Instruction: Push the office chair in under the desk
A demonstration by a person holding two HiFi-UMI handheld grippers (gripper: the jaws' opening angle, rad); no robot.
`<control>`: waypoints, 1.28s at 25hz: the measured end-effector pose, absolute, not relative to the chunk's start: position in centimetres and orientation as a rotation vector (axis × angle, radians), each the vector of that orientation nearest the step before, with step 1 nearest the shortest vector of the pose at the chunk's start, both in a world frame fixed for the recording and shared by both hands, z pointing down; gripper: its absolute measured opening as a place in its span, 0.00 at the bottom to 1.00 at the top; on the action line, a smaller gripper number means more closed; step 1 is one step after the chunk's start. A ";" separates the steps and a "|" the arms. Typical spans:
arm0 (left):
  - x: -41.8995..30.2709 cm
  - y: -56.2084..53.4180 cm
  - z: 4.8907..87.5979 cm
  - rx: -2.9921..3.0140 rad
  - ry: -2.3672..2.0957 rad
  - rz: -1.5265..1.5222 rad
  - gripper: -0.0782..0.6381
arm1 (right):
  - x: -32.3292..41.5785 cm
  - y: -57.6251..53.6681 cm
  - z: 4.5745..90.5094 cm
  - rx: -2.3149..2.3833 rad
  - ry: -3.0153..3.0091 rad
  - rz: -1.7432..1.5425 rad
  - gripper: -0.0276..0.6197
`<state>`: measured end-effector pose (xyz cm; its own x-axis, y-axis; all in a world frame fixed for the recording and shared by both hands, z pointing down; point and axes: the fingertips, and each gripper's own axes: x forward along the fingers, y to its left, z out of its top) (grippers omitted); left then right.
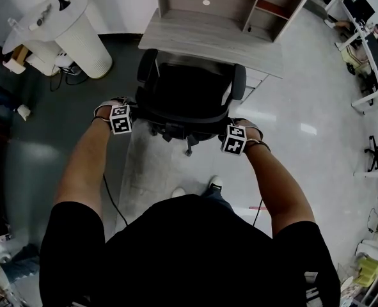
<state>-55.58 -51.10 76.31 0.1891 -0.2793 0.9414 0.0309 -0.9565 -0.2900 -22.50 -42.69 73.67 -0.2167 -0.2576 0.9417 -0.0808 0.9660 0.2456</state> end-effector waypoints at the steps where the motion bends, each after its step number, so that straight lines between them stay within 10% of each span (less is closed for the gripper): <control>1: -55.6 -51.1 76.3 -2.220 0.238 -1.845 0.45 | -22.5 -42.7 73.7 0.250 -1.789 -0.166 0.34; 23: -61.4 -50.0 73.5 -2.135 0.575 -2.074 0.51 | -20.0 -41.9 69.1 0.379 -1.871 -0.067 0.42; 32: -64.3 -49.8 63.9 -2.382 1.021 -1.674 0.43 | -15.8 -40.9 61.9 0.717 -2.049 0.019 0.33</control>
<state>-64.35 -49.80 63.92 0.1925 -0.5411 0.8186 -0.4801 -0.7795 -0.4024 -15.80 -40.91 61.85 -0.3943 -0.4807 0.7832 -0.4953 0.8290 0.2595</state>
